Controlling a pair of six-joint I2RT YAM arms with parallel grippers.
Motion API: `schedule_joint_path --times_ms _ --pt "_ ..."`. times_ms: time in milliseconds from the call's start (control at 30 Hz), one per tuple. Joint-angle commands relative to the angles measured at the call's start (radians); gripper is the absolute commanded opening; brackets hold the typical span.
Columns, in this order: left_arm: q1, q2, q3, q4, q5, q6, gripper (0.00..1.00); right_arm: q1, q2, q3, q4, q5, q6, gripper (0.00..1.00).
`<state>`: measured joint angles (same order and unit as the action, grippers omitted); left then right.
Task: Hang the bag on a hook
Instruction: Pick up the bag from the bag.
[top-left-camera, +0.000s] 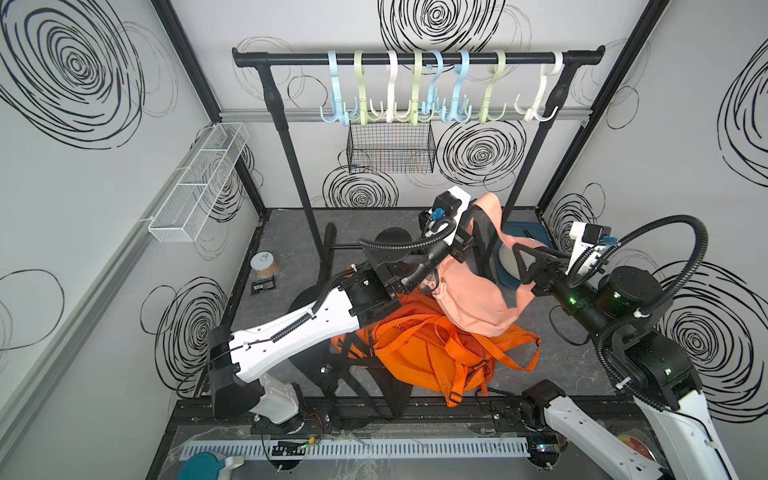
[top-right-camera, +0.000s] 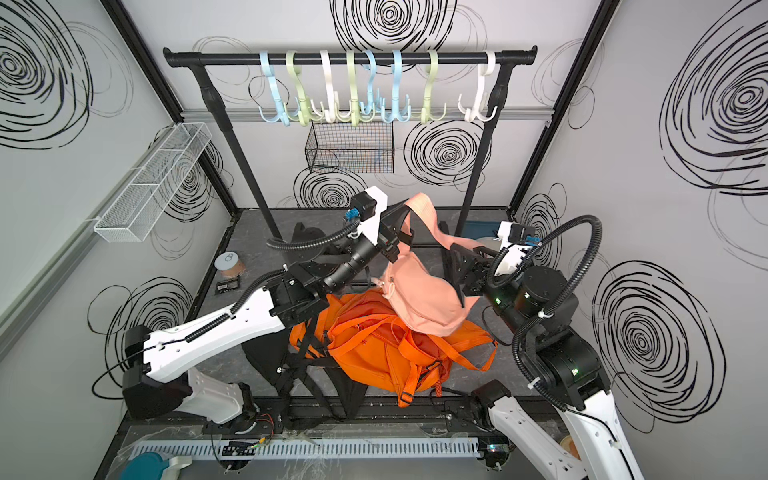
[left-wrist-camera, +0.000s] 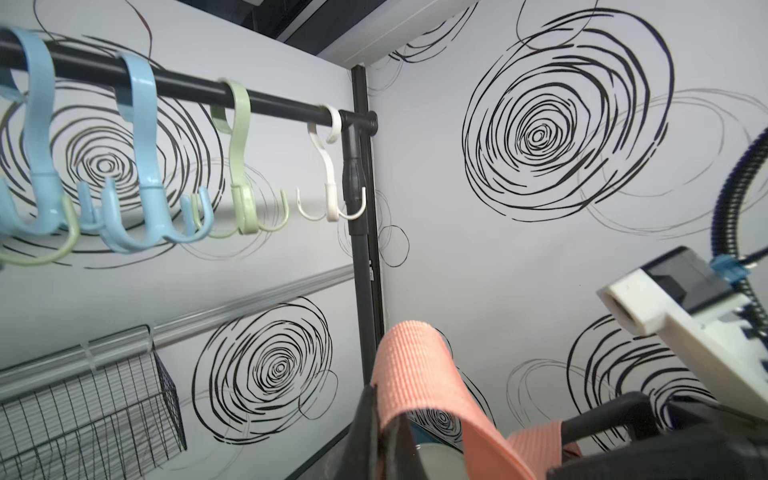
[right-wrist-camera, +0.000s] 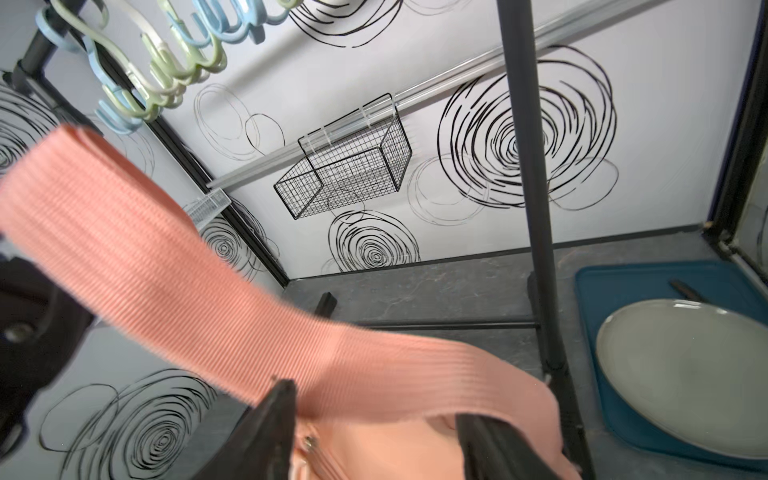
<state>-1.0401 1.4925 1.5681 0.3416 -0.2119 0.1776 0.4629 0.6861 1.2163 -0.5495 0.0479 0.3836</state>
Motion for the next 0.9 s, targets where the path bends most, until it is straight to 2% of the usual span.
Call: schedule_joint_path --times_ms 0,133,400,500,633,767,867 --pt "0.017 0.064 0.11 -0.201 0.008 0.096 0.0 0.005 -0.011 0.043 0.009 -0.038 -0.083 0.78" --pt "0.016 0.092 0.175 -0.284 -0.045 0.134 0.0 0.006 0.014 0.038 0.028 -0.163 -0.148 0.88" --pt "0.02 0.094 0.22 -0.365 -0.13 0.19 0.0 0.019 0.082 -0.005 0.126 -0.312 -0.239 0.91" --pt "0.025 0.097 0.238 -0.388 -0.16 0.191 0.0 0.05 0.081 -0.047 0.174 -0.241 -0.259 0.92" --pt "0.025 0.094 0.254 -0.403 -0.179 0.185 0.0 0.102 0.088 -0.102 0.238 -0.062 -0.298 0.92" --pt "0.023 0.094 0.267 -0.42 -0.172 0.172 0.0 0.162 0.116 -0.153 0.338 0.001 -0.339 0.92" --pt "0.018 0.094 0.27 -0.433 -0.177 0.171 0.0 0.196 0.137 -0.176 0.4 0.084 -0.366 0.87"
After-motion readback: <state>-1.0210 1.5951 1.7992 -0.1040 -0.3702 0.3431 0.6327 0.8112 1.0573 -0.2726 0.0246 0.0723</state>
